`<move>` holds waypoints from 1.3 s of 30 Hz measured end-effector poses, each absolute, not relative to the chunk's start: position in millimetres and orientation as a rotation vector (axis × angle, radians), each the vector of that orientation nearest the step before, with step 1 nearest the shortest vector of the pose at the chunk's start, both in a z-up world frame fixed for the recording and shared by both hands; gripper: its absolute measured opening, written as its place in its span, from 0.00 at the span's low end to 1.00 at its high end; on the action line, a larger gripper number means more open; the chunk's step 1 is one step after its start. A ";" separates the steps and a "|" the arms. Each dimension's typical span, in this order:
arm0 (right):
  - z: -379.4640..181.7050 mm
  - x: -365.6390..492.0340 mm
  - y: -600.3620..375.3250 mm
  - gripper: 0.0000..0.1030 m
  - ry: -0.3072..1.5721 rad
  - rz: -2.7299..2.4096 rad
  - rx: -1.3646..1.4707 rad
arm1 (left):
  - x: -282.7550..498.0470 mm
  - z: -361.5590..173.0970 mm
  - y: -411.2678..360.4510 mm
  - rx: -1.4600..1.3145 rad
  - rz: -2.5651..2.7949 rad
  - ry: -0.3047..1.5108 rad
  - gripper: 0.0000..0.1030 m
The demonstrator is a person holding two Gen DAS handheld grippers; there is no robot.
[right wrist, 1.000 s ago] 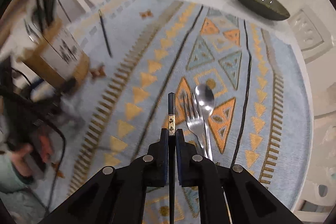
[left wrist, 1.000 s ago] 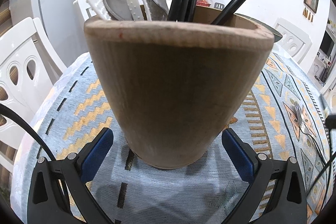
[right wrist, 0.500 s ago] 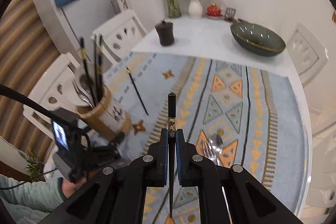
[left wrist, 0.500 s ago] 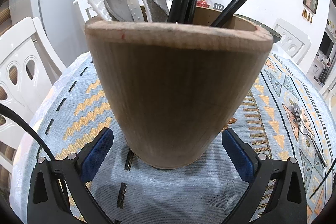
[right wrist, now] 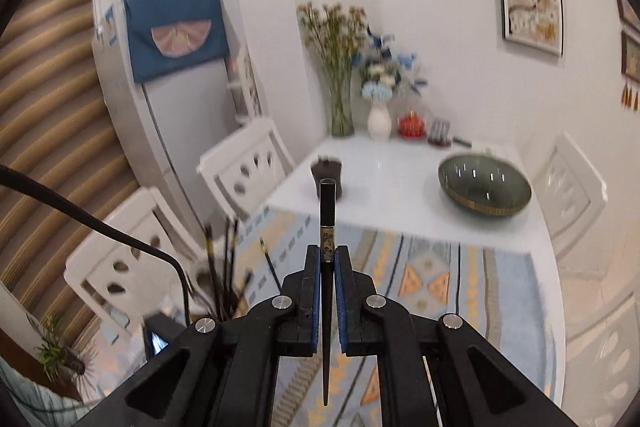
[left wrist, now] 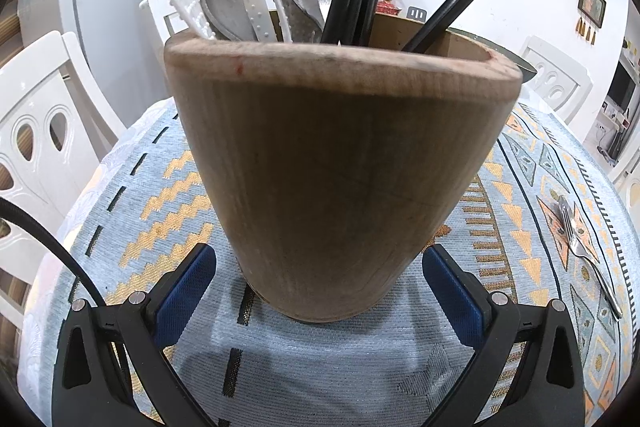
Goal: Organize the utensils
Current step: 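Carry the chopstick over the wooden cup and open the right tool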
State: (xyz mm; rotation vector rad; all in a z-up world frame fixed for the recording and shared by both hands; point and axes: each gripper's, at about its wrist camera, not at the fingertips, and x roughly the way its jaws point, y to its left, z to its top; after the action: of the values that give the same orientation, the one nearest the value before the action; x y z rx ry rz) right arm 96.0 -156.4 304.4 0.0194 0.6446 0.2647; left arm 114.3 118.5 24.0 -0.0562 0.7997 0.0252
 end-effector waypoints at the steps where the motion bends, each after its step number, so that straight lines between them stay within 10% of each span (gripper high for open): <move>1: 315.1 96.0 -152.5 0.06 0.616 0.274 0.017 | 113.9 24.1 118.6 -0.056 0.025 0.800 1.00; 11: 357.8 100.0 -109.6 0.06 0.484 0.448 0.120 | 115.1 24.8 118.9 -0.056 0.023 0.801 1.00; 39: 262.7 132.7 -32.5 0.10 0.562 0.557 0.034 | 115.2 25.6 116.9 -0.058 0.020 0.802 1.00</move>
State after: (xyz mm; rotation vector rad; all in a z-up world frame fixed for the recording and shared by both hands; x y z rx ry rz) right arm 132.7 -32.5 262.7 0.0339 0.5615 0.5568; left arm 115.2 116.9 25.6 -0.0577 0.8020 0.0199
